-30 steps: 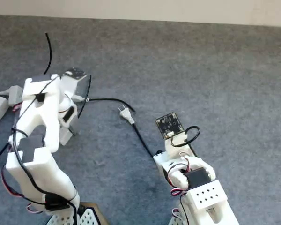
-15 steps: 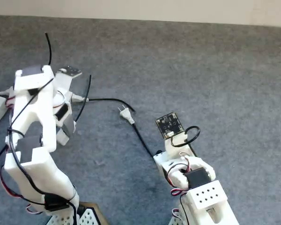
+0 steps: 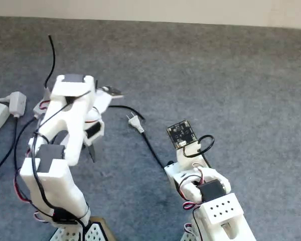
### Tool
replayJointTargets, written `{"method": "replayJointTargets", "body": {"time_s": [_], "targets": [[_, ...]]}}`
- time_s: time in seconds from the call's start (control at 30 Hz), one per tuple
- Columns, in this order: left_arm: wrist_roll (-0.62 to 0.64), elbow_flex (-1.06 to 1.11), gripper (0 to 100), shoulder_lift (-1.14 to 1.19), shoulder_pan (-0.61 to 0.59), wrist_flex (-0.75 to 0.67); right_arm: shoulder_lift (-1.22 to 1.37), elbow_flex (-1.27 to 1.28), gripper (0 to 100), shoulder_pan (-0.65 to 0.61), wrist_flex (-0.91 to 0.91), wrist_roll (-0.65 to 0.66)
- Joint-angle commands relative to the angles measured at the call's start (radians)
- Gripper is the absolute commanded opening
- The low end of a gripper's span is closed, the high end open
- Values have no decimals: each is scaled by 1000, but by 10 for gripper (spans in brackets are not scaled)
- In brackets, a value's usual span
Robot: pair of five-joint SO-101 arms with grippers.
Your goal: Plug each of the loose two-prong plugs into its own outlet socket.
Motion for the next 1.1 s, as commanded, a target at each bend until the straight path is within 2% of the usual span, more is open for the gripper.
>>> {"method": "replayJointTargets", "body": {"time_s": [0.0, 0.13, 0.27, 0.37, 0.57, 0.8, 0.93, 1.07], "targets": [[41, -122, 213, -64, -39, -2, -16, -10, 267, -8, -19, 12], [41, -228, 213, -139, -127, 0, -16, -8, 267, -8, -19, 12], [0, -236, 213, -151, -199, 0, -16, -8, 267, -8, -19, 12], [-21, -148, 213, -151, -217, -21, -16, -8, 267, -8, -19, 12], [-41, 10, 213, -151, -214, -152, -16, -8, 267, -8, -18, 12], [-38, 150, 213, -153, -154, -193, -16, -8, 267, -8, -18, 12], [-28, 177, 213, -160, -77, -184, -16, -8, 267, -8, -18, 12], [40, 182, 213, -156, 19, -183, -16, -8, 267, -8, -18, 12]]}}
